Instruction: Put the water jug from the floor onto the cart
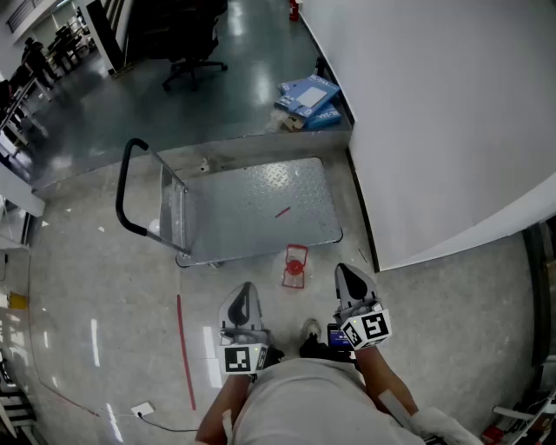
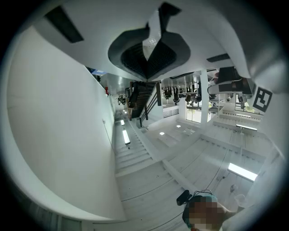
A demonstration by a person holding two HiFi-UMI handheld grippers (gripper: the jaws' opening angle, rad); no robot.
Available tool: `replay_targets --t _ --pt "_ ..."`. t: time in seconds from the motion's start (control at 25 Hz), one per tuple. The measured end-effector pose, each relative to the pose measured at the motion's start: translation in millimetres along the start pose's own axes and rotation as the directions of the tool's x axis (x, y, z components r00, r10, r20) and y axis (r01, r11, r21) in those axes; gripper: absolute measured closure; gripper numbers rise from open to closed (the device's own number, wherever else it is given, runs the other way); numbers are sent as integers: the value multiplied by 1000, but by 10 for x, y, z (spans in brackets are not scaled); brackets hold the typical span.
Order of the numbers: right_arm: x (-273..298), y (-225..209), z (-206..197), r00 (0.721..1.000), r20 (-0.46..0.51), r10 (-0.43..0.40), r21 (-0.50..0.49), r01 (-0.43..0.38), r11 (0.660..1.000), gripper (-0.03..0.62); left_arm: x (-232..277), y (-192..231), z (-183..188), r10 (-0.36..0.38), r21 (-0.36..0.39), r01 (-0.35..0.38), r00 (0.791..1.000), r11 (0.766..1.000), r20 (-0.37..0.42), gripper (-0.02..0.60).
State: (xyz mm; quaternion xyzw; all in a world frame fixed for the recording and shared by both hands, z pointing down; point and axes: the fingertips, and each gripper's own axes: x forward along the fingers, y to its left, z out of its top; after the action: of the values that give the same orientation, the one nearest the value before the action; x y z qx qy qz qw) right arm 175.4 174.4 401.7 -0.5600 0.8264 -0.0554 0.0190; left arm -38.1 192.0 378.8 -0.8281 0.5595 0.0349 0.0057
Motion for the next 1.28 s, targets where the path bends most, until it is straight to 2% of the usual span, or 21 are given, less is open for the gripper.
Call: replay_targets --t 0.4,0.6,0.8,0.96,1.04,1.08,1.16,1.28 --pt "-71 0 -13 1000 3 -7 1 7 1000 583 -52 -31 11 -5 -4 5 1000 1000 3 578" --pt "-71 -29 -95 1000 -8 -10 -32 9 999 583 -53 -70 -23 -8 4 8 1000 1000 -2 578" --pt "87 -129 -336 994 -107 26 -80 -35 996 576 -17 -126 -30 -2 16 2 1000 1000 -14 578" --pt "289 -231 -745 971 -225 77 -151 -113 982 488 70 -225 -115 10 10 -10 999 1000 -31 578" --pt "393 -253 -1102 933 -339 119 -178 -188 966 437 102 -298 -151 20 14 -20 999 1000 -43 578" --pt "436 -257 -1338 899 -415 139 -189 -234 954 428 107 -323 -169 29 22 -28 998 999 -50 578" --pt "513 -255 -1898 799 -577 170 -198 -338 920 401 108 -354 -198 46 37 -44 997 998 -66 578" --pt "564 -241 -2747 613 -764 201 -153 -475 867 355 67 -379 -259 75 40 -71 993 997 -96 578"
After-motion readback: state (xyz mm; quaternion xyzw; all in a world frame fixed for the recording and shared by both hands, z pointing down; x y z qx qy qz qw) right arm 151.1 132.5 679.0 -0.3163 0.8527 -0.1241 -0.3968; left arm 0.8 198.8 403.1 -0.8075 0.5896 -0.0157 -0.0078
